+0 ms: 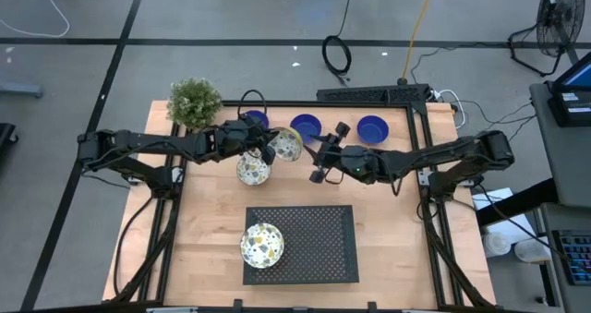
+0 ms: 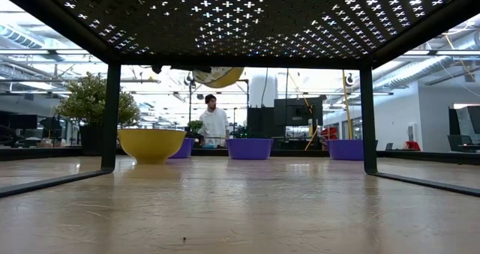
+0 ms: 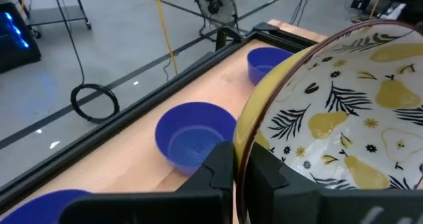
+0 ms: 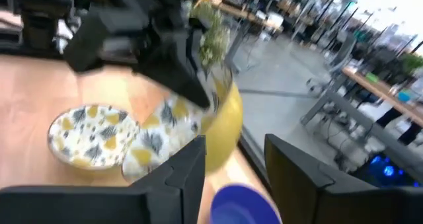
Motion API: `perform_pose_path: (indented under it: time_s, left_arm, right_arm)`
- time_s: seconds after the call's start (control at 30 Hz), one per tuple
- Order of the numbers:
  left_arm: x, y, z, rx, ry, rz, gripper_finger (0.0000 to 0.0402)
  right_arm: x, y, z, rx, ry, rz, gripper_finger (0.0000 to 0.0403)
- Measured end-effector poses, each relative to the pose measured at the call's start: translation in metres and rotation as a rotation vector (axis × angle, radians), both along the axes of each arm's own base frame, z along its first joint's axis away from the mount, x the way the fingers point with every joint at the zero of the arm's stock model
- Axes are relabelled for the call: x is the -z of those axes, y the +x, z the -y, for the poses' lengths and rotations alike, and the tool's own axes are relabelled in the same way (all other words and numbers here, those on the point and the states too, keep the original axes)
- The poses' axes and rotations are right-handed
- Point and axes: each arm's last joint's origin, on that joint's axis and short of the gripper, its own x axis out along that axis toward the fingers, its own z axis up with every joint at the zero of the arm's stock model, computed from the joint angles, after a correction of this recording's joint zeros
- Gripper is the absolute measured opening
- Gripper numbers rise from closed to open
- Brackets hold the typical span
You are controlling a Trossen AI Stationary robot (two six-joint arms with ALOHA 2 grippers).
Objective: Pick & Place Mini bowls
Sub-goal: Stack the right patterned yellow bowl on the patterned yellow bowl on the shelf
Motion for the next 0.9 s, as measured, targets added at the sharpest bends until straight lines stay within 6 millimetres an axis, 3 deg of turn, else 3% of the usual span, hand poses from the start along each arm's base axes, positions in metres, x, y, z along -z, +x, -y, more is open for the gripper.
perform_pose_path:
  time_s: [0.23, 0.6, 0.9]
  left_arm:
    - [-0.023, -0.008, 0.006, 0.03, 0.021, 0.032, 0.0011]
    - [-0.056, -0.029, 0.023, 0.077, 0.04, 0.16, 0.0011]
    - [-0.077, -0.047, 0.036, 0.114, 0.024, 0.273, 0.0011]
  right_arm:
    - [0.012, -0.035, 0.003, 0.057, 0.035, -0.009, 0.0153]
    - [0.047, -0.104, 0.006, 0.076, 0.112, 0.162, 0.0153]
    - [0.063, -0.136, 0.011, 0.082, 0.07, 0.302, 0.0153]
